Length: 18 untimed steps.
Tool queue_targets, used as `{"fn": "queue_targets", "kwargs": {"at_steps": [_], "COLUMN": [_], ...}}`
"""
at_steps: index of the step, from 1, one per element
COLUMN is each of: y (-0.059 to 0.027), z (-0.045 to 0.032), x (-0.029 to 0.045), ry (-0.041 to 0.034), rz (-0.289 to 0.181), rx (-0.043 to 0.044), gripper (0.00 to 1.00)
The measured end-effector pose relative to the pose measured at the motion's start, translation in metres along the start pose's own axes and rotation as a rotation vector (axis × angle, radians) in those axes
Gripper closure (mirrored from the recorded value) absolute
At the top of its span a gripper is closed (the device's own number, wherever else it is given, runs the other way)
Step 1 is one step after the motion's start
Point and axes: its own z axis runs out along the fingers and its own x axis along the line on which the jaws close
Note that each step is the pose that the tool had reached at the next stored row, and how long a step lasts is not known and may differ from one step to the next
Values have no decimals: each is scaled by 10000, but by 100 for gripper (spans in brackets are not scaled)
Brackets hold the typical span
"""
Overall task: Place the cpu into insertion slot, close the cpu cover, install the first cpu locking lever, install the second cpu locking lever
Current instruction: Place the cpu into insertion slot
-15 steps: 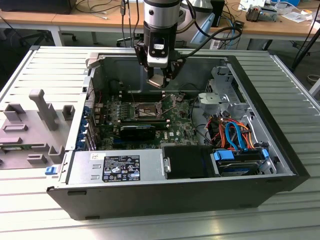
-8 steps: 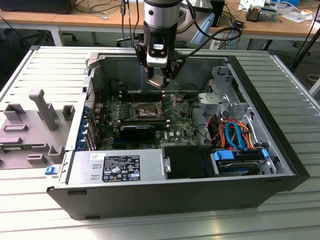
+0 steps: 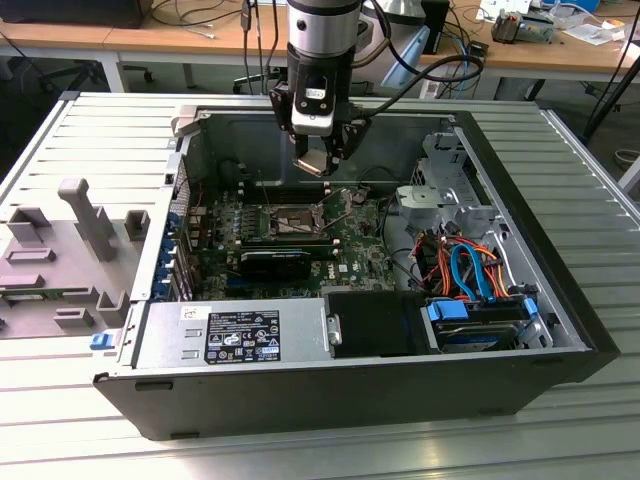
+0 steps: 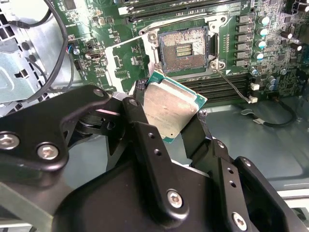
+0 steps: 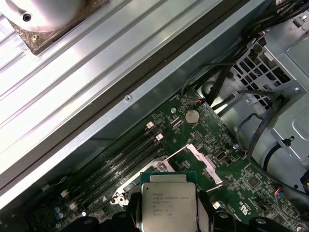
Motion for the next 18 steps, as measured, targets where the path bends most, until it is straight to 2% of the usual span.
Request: {"fn": "queue_targets", "kwargs": {"at_steps": [18], "y": [-1], "z": [8], "x": [0], "ry": [-38], "rz": [454], "rx": [-8], "gripper": [45]}}
